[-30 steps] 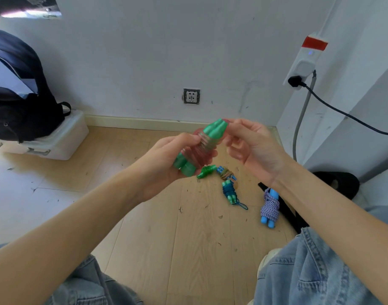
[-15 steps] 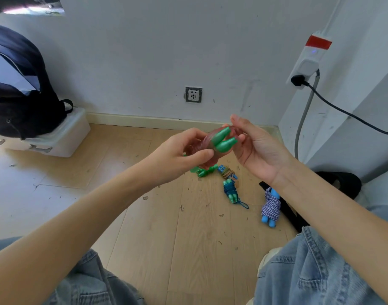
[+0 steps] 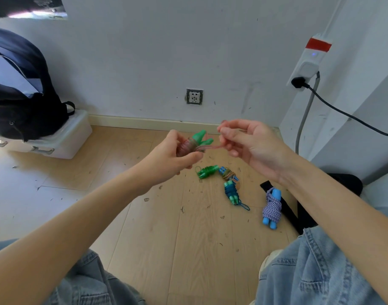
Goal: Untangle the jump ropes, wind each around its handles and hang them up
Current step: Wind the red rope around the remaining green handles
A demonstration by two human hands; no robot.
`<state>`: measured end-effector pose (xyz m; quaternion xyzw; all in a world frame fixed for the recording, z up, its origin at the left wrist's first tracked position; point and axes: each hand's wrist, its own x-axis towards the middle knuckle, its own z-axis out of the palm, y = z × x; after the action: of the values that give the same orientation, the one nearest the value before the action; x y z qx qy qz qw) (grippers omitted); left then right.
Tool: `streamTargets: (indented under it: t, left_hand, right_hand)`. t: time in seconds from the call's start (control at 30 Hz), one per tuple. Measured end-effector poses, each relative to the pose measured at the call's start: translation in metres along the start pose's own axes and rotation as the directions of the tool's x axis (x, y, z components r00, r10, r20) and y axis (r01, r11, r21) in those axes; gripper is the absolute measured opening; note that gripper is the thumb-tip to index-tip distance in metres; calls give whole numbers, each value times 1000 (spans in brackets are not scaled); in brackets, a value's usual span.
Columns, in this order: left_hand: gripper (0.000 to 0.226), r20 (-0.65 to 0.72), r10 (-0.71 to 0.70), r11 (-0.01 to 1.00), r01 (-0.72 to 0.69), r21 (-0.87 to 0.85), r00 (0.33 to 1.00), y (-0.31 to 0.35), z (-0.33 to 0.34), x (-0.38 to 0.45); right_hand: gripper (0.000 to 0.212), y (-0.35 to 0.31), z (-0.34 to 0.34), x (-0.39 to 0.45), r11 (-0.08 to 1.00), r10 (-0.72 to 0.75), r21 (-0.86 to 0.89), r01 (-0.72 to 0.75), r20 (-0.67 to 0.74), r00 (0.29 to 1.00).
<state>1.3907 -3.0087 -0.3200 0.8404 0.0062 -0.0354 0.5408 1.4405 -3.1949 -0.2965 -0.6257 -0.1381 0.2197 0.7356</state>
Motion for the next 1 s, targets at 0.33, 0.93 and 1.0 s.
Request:
streamTargets:
  t: [0.33, 0.93, 1.0]
  left_hand:
    - [20, 42, 216, 893, -214, 395, 976, 1, 9, -5]
    - [30, 54, -36, 942, 15, 336, 998, -5, 25, -3]
    - [32, 62, -11, 914, -15, 406, 998, -5, 27, -4]
  right_hand:
    - [7, 8, 5, 1, 776, -75, -629, 57, -2, 997]
    - [8, 13, 13, 5, 454, -260, -872, 185, 68, 963]
    - [9, 10, 14, 6, 596, -256, -779, 193, 44, 966]
